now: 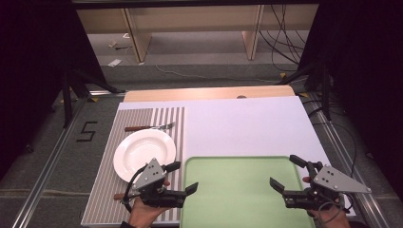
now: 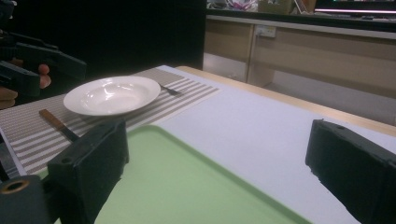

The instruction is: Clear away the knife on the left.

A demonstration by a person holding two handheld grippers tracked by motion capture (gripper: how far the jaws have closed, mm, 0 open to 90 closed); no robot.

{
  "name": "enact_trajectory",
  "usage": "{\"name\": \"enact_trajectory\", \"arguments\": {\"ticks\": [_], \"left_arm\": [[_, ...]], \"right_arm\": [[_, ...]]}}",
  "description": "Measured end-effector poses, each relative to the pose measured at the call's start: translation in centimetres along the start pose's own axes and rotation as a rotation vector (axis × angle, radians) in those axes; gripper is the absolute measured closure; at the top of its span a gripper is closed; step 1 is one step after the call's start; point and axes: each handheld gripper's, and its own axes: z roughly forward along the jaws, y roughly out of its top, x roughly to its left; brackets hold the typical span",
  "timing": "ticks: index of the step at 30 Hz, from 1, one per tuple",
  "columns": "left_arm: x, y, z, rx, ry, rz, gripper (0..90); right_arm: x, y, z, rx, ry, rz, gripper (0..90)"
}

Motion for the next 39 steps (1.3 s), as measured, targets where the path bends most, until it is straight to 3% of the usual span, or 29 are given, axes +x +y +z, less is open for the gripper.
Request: {"name": "enact_trajectory", "arguments": {"ticks": [12,17,22,28,35,39], "left_arm": [[-0.1,0.2,0.1,0.022,-0.012,0.014,13.6],[0.2,0.3,0.1,0.057,-0.022,0.022,13.7],[0.7,0.5,-0.2,0.075,-0.012,0.029,13.7],[1.1,0.7,-0.6,0.132,0.018,0.062,13.4],[1.7,0.8,-1.0,0.168,0.044,0.068,13.0],[2.1,1.2,-1.4,0.210,0.036,0.067,14.1]], "right_arm": [[0.0,0.0,0.0,0.001,0.003,-0.003,7.0],[0.0,0.0,0.0,0.001,0.003,-0.004,7.0],[0.0,0.0,0.0,0.001,0.003,-0.003,7.0],[0.1,0.0,0.0,0.000,0.004,-0.004,7.0],[0.1,0.0,0.0,0.001,0.004,-0.003,7.0],[0.1,0.0,0.0,0.000,0.004,-0.004,7.0]]}}
